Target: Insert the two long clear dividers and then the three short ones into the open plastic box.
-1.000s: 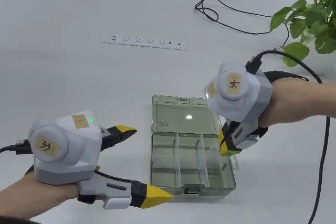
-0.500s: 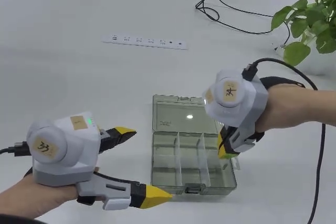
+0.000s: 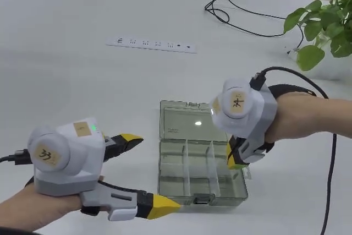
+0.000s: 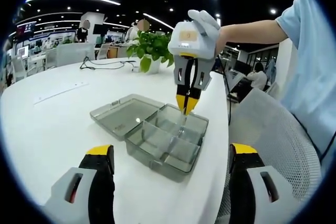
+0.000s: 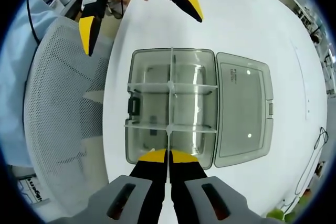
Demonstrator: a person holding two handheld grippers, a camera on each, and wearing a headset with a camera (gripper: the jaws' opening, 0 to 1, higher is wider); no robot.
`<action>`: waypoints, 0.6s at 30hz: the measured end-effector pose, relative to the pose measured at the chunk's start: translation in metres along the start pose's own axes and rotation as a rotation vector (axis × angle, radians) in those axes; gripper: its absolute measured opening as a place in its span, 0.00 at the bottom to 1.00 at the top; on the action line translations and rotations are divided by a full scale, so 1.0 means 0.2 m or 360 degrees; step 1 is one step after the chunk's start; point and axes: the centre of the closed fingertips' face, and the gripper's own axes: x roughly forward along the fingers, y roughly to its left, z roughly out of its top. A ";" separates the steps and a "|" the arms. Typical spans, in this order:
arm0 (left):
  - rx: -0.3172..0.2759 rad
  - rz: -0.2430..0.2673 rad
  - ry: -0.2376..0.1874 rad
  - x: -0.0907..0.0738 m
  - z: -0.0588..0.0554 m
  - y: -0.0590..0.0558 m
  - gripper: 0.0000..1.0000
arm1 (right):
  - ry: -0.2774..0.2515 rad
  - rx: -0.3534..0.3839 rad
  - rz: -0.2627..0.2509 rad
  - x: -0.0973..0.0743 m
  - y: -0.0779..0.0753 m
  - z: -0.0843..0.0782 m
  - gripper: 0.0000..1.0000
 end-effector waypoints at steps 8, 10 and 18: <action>0.0002 -0.0013 -0.0001 0.01 0.00 -0.01 0.92 | 0.0006 -0.0006 -0.0006 -0.03 0.00 -0.01 0.02; 0.0005 -0.0016 0.0001 0.02 0.01 -0.01 0.92 | 0.0002 -0.0017 -0.0011 -0.03 0.00 -0.01 0.02; 0.0000 -0.0019 0.0011 0.02 0.00 -0.02 0.91 | -0.0015 0.0010 -0.0009 0.02 0.00 -0.01 0.02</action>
